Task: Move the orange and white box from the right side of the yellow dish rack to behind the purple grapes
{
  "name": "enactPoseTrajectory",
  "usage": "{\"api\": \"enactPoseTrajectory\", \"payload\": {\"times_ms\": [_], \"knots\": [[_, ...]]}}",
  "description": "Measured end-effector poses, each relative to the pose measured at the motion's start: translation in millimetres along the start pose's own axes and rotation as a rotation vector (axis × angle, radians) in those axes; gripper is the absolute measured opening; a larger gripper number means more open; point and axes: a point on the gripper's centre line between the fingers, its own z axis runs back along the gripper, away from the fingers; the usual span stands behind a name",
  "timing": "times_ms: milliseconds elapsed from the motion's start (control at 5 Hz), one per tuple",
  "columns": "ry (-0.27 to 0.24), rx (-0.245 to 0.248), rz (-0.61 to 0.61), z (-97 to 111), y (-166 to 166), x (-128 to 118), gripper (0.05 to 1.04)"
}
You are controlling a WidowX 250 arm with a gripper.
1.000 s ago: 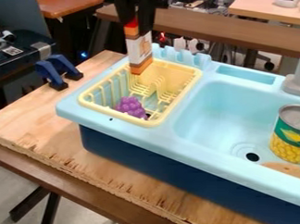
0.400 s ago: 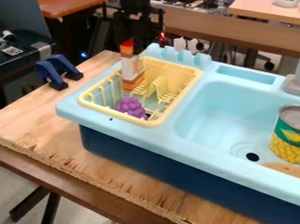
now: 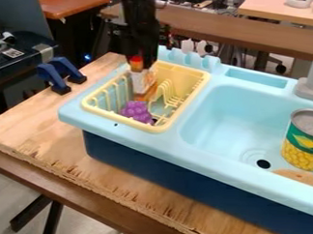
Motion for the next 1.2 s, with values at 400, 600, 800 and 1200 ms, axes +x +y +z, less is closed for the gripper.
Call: {"api": "enactPoseTrajectory", "payload": {"times_ms": [400, 600, 800, 1200], "knots": [[-0.103, -0.029, 0.018, 2, 10, 6, 0.424], [-0.084, -0.016, 0.031, 4, 11, 9, 0.741], [-0.11, -0.027, 0.044, 3, 9, 13, 0.995], [-0.136, -0.041, 0.082, 45, -6, -5, 1.005]]}}
